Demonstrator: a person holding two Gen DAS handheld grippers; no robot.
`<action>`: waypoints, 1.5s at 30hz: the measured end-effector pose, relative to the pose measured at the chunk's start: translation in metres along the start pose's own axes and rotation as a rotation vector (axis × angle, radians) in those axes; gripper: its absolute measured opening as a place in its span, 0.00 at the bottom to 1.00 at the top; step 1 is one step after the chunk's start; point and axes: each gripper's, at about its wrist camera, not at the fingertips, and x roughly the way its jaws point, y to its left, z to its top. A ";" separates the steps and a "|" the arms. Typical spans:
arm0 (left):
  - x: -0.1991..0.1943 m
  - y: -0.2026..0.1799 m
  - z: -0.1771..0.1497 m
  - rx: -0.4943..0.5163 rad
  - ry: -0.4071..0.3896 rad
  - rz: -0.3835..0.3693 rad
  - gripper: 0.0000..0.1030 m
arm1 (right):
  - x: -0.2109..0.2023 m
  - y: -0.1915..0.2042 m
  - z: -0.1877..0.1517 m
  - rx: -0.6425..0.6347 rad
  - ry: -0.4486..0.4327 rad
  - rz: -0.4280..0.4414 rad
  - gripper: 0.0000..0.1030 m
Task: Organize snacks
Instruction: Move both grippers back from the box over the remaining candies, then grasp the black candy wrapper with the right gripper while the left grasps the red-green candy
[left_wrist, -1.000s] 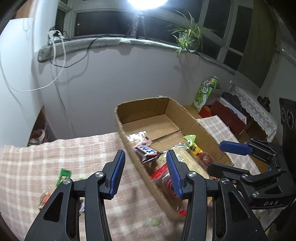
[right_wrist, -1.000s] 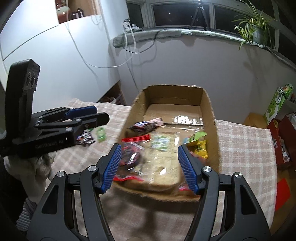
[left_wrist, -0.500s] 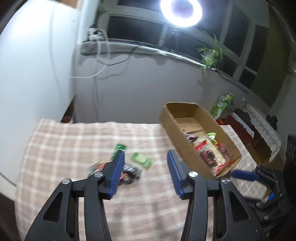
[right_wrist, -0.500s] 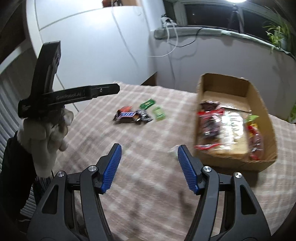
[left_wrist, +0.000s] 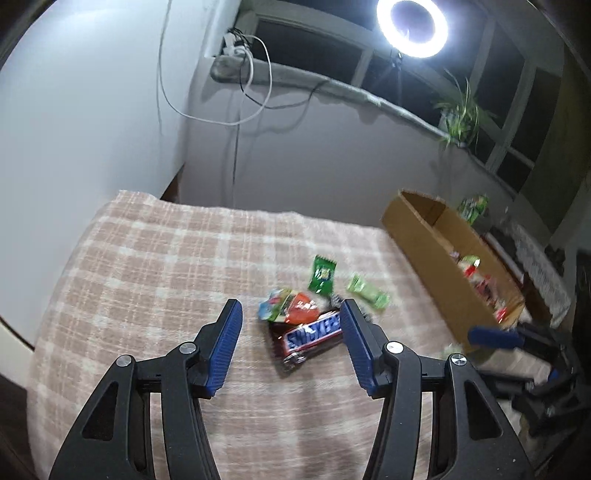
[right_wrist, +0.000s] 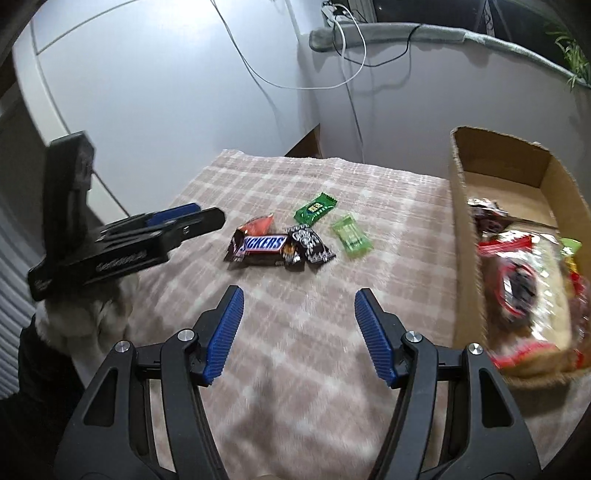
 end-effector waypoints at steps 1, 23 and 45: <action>0.002 0.002 0.000 0.006 0.004 0.009 0.52 | 0.007 0.000 0.002 0.006 0.004 -0.001 0.57; 0.060 -0.003 0.011 0.102 0.144 -0.019 0.43 | 0.077 -0.008 0.027 -0.040 0.065 -0.037 0.41; 0.062 0.006 0.010 0.060 0.140 -0.012 0.28 | 0.086 -0.015 0.034 0.004 0.055 0.033 0.10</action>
